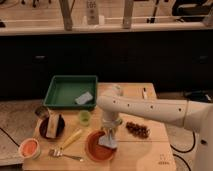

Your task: Wipe red bowl with towel

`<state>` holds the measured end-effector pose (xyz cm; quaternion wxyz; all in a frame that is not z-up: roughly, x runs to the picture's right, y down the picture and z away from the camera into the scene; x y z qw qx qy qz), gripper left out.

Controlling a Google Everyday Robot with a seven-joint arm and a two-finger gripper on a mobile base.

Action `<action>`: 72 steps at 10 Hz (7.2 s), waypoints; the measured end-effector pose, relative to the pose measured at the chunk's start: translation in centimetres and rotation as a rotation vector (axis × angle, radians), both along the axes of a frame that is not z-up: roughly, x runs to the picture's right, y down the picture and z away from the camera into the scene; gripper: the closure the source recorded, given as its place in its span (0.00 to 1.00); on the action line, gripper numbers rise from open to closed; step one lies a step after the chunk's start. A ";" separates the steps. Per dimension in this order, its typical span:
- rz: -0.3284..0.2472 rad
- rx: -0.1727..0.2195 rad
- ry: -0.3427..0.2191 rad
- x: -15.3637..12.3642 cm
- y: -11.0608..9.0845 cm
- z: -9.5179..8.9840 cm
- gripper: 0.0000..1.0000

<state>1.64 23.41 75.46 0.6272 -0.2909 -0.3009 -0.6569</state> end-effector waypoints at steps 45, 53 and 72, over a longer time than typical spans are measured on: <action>0.016 0.035 -0.019 1.0 -0.6 -1.6 1.00; 0.016 0.036 -0.019 1.0 -0.6 -1.6 1.00; 0.016 0.036 -0.019 1.0 -0.6 -1.6 1.00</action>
